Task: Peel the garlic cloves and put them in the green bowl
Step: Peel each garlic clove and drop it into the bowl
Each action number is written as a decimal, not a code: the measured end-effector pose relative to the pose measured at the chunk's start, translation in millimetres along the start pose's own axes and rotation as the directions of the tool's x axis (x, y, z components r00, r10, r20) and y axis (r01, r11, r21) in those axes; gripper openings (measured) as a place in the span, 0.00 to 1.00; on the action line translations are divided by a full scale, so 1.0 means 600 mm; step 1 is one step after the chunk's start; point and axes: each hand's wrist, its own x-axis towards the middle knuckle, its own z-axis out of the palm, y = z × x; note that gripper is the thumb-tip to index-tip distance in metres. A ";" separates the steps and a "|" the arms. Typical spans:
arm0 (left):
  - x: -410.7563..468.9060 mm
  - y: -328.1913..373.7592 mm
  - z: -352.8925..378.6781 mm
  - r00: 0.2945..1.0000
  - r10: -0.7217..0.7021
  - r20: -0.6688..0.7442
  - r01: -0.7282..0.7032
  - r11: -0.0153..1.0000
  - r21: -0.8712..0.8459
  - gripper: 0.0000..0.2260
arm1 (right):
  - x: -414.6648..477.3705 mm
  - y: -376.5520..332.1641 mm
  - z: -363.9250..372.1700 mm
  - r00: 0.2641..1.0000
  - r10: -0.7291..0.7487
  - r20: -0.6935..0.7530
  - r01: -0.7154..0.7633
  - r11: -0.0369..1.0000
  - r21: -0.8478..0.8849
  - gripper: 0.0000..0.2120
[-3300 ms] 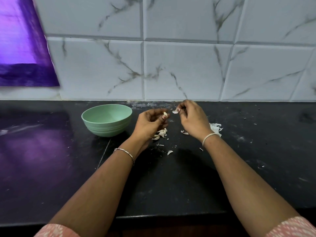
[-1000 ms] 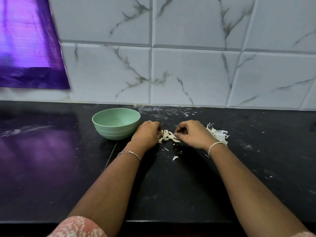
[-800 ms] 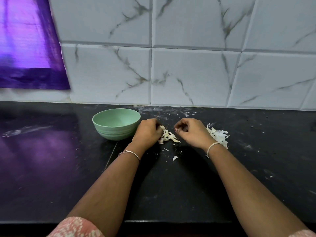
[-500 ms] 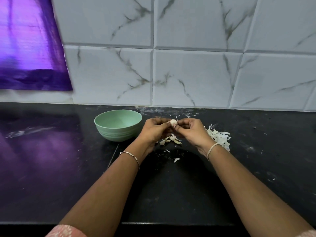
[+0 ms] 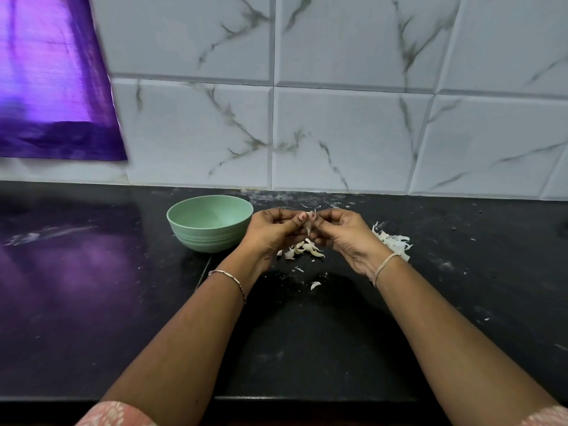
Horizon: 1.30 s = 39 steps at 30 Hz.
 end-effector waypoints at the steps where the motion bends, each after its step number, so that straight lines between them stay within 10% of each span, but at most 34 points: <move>1: -0.003 0.001 0.002 1.000 0.001 0.016 0.000 1.000 -0.023 0.02 | -0.001 -0.002 -0.001 1.000 0.028 0.003 -0.028 0.998 0.052 0.04; 39: -0.003 -0.001 -0.008 1.000 0.008 0.015 -0.007 0.998 -0.055 0.04 | -0.012 -0.022 0.012 0.994 0.111 -0.015 -0.109 0.989 0.103 0.01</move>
